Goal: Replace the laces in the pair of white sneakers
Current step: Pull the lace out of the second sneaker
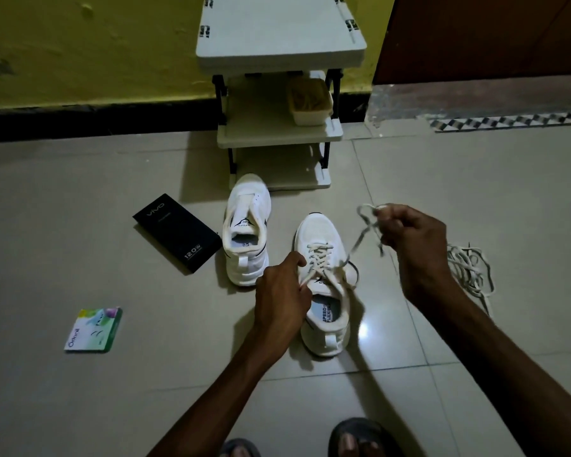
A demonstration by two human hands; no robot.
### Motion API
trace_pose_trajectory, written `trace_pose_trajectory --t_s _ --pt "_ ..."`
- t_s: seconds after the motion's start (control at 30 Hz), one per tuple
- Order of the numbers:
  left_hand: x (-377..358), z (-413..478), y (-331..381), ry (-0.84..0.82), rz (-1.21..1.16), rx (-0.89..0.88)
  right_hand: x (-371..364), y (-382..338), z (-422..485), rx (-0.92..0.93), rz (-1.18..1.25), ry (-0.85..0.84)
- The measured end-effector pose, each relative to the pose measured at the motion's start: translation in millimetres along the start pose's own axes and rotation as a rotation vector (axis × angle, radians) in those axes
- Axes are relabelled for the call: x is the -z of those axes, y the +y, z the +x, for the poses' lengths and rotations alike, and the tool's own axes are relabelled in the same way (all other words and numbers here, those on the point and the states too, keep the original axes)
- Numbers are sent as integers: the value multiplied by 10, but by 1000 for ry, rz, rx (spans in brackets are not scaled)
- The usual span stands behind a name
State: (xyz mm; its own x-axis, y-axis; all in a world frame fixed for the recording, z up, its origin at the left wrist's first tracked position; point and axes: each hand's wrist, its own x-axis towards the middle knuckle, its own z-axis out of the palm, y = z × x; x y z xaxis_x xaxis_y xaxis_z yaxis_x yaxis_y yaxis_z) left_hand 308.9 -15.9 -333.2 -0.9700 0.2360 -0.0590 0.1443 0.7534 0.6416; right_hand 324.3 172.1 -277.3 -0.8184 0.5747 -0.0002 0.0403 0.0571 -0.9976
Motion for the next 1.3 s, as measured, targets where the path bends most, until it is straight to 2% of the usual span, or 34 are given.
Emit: trace_pose_trajectory --t_s 0.03,0.1,0.3,0.47,0.57,0.67,0.77,0.87,0.93,1.0,1.03,1.07,1.13,1.17,1.2,1.23,1.3 --pt "-2 9 0 2 4 10 56 -43 43 -84 99 74" --pt "-15 7 -13 6 -3 15 151 -91 125 -131 59 130" --pt "-62 -22 62 1 74 -163 93 224 7 -121 -588 -90" --pt "-33 144 130 -79 183 -359 -85 435 -365 41 -899 -366" --pt "-15 200 158 -84 350 -450 -184 537 -494 208 -1094 -314" --pt "-3 144 195 -94 485 -486 -221 612 -548 291 -1043 -206" --pt "-56 147 187 -107 552 -465 -227 645 -574 241 -940 -138" --pt "-121 115 163 -97 664 -521 -233 680 -577 185 -859 -79" --pt "-198 72 111 -60 624 -546 -240 698 -578 151 -805 -85" --pt "-214 80 39 -61 470 -568 -225 700 -573 115 -756 -88" --pt "-156 104 65 -105 259 -479 -207 691 -565 101 -736 -81" --pt "-75 154 91 -148 -51 -309 -187 686 -558 90 -727 -73" --pt "126 238 189 -315 -734 122 -164 683 -553 74 -727 -64" --pt "180 279 179 -377 -891 219 -168 687 -557 67 -725 -65" --pt "240 330 188 -439 -877 227 -182 686 -564 63 -723 -69" --pt "276 387 200 -494 -716 165 -202 692 -567 58 -722 -77" --pt "349 440 233 -592 -233 -29 -242 705 -568 61 -730 -82"
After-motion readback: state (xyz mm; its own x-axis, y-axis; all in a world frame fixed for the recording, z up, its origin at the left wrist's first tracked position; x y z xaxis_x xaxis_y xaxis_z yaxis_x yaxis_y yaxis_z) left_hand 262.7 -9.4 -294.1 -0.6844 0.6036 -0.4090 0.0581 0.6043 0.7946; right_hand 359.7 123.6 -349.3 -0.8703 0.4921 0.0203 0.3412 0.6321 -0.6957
